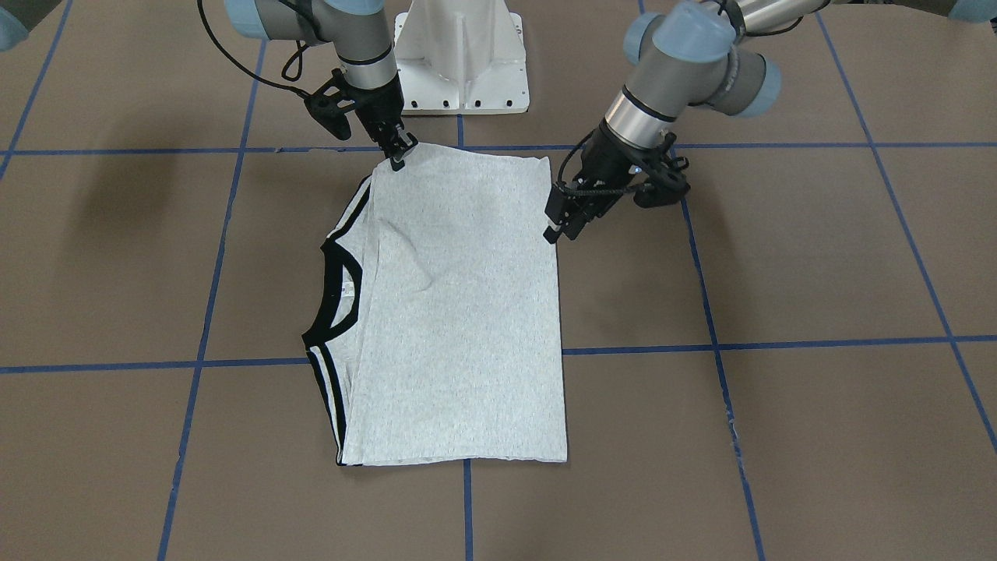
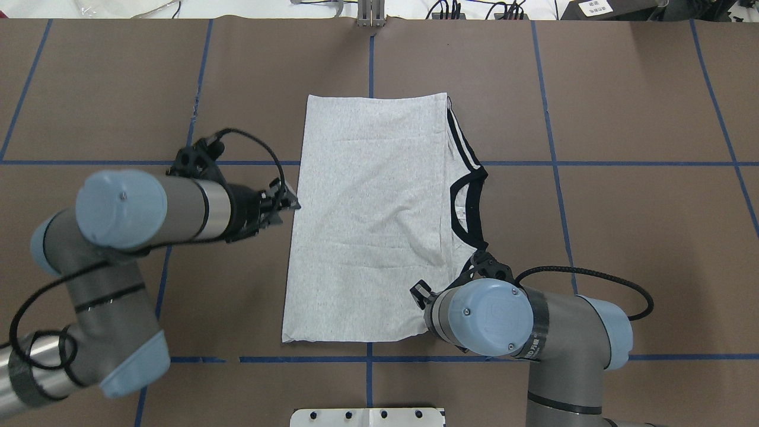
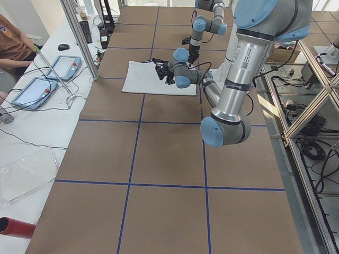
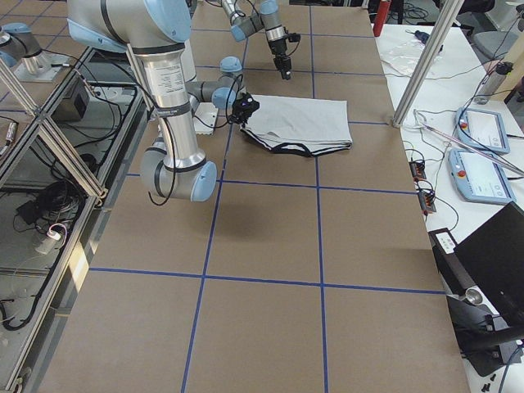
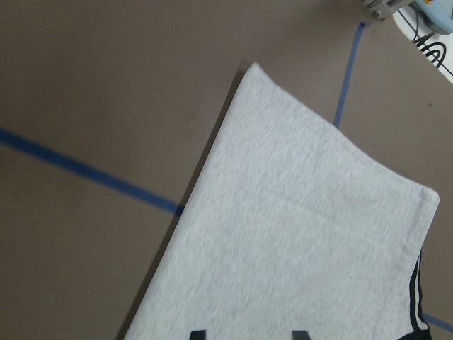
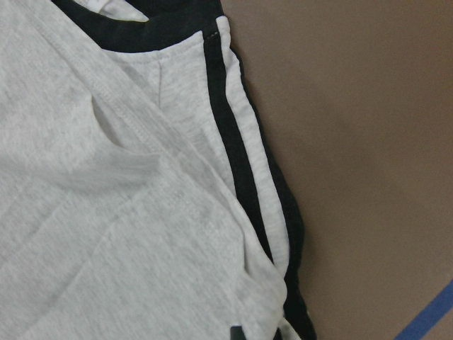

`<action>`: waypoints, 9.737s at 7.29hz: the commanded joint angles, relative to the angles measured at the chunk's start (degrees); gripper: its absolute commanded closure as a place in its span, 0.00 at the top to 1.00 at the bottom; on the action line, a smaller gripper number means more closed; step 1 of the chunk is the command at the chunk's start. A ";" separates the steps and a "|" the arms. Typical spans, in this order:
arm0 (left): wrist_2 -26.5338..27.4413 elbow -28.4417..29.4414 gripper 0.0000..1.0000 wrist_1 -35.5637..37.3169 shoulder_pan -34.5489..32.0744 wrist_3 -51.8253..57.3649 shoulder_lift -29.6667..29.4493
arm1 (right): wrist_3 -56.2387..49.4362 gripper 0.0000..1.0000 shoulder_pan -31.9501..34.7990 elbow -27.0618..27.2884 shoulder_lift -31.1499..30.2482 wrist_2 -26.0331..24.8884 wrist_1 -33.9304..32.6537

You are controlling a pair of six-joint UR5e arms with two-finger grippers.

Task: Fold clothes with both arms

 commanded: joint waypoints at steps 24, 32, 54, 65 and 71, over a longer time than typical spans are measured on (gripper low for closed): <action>8.44 -26.44 0.00 21.04 20.12 -14.90 2.05 | 6.90 0.00 2.85 16.78 -5.58 4.13 -0.34; 0.25 -4.04 0.00 12.43 -2.15 6.76 -6.50 | -0.66 0.00 18.26 -7.01 9.01 10.37 5.41; -28.75 17.77 0.47 -0.46 -45.27 96.58 7.48 | -105.13 1.00 65.42 -32.36 -10.29 42.28 16.30; -35.35 18.73 1.00 24.82 -60.60 118.31 8.71 | -126.79 1.00 73.81 -16.80 -21.04 37.97 -11.51; -37.99 18.04 1.00 22.29 -59.81 118.13 8.80 | -127.04 1.00 73.19 -17.77 -21.39 38.32 -11.33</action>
